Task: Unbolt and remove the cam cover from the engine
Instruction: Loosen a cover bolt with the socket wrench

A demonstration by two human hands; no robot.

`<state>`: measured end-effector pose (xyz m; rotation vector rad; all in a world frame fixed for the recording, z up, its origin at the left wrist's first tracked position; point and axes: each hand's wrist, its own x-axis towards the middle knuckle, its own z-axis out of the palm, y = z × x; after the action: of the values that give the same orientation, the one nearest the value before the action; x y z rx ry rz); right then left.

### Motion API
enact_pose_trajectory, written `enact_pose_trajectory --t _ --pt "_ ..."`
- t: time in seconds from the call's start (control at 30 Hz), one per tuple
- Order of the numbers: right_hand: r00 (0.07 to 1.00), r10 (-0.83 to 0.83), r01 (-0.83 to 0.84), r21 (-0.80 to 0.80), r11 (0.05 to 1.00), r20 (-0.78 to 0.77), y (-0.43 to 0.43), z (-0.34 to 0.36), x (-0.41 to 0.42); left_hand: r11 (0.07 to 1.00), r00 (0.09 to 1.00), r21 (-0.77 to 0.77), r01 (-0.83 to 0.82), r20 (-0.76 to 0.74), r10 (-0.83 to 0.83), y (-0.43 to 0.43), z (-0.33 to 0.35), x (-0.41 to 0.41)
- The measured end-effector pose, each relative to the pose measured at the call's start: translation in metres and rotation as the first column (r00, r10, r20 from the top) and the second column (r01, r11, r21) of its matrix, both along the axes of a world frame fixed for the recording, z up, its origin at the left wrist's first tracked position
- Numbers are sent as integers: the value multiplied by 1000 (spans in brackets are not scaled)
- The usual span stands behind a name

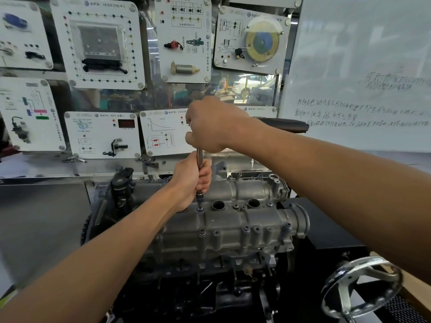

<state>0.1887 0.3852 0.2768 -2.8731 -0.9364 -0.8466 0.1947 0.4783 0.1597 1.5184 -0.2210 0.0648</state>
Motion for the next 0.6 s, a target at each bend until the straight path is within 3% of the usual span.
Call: enact_pose_trajectory --t 0.23,0.33,0.5,0.6 --pt "977 212 -208 -130 969 21 -5 2 2 999 999 -32 44 -11 -44 2 -2 -11" --pt "971 237 -231 -122 965 32 -15 1 2 993 987 -30 113 114 -109 4 0 -12" --pt "989 92 -82 -88 993 117 -6 -2 -3 991 944 13 133 304 -131 14 0 -5" --pt "990 -110 115 -43 992 93 7 -4 -9 975 891 220 6 443 -105 16 -8 -2"
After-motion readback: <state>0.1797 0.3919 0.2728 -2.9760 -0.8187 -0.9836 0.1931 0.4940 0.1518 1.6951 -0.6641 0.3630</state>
